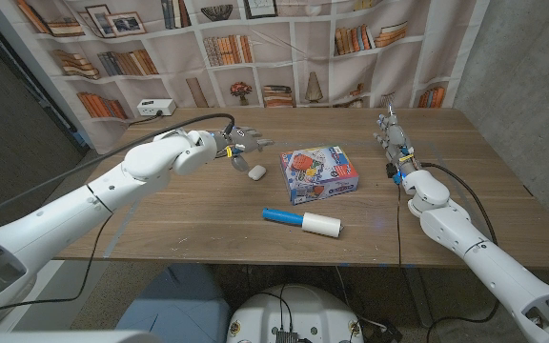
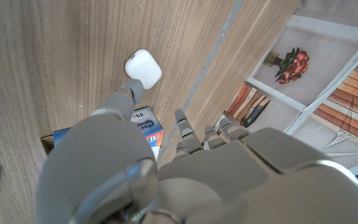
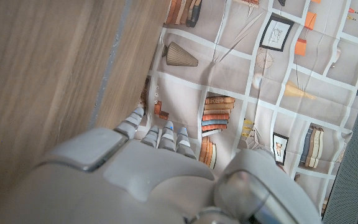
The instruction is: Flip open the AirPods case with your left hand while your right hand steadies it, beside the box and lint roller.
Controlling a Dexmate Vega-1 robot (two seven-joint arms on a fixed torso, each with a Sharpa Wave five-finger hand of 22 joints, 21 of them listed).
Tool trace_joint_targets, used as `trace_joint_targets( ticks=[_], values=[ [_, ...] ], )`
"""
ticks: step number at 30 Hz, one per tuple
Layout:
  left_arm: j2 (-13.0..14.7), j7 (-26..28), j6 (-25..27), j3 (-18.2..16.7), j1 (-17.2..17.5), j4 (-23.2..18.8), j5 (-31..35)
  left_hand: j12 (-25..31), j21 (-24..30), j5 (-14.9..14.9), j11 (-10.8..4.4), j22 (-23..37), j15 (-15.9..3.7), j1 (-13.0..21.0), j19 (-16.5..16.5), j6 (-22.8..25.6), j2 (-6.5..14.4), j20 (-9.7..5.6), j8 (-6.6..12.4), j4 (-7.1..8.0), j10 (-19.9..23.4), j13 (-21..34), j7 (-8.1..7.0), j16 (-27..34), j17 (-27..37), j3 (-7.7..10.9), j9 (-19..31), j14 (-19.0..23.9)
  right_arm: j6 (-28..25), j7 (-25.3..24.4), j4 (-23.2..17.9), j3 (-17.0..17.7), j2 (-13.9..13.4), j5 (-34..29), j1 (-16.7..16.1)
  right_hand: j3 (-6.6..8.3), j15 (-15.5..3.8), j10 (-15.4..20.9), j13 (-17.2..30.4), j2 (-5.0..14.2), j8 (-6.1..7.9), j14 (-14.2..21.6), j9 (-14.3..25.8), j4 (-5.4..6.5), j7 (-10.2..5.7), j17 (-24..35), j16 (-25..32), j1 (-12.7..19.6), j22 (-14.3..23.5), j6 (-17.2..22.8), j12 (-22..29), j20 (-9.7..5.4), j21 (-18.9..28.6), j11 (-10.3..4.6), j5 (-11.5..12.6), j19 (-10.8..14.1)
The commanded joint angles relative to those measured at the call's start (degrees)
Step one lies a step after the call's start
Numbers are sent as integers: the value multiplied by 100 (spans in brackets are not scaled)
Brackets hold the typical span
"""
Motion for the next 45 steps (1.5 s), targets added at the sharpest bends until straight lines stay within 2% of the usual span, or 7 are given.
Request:
trace_joint_targets(
  ticks=[1,9,36,45],
  values=[
    [-32,24,285,26,108,3,223,61,-35,-39,-17,19,4,-19,-106,-960,20,15,-34,-6,78,45,105,-14,13,-14,11,-90,-15,-17,-15,-4,0,13,-45,2,2,-22,20,-1,-4,-58,29,-37,-33,1,18,40,32,-36,-18,-2,37,-31,-18,-35],
    [-148,-254,367,130,12,97,233,34,-34,-95,2,21,81,-28,-264,-1145,63,51,-51,-3,-55,101,132,-49,9,-15,11,-290,-9,-15,-12,-9,5,6,-35,4,7,-23,21,1,-3,-57,29,-38,-29,2,20,42,32,-34,-18,-2,38,-20,-20,-35],
    [-304,-249,182,451,-249,289,575,-45,0,-194,50,25,136,-97,-378,-1230,110,113,14,10,-278,181,210,-15,10,-52,7,-455,-25,-40,-61,26,-18,20,-44,10,13,-25,22,8,-5,-69,29,-44,-32,3,19,46,33,-42,-17,16,36,-37,-27,-53],
    [-322,-163,288,424,-180,283,658,-47,8,-213,42,25,154,-114,-389,-1233,118,125,20,11,-272,193,209,-6,9,-62,6,-481,-38,-41,-67,27,-20,28,-48,10,14,-31,22,7,-6,-75,29,-45,-34,4,18,45,33,-45,-20,20,37,-43,-28,-55]
  ],
)
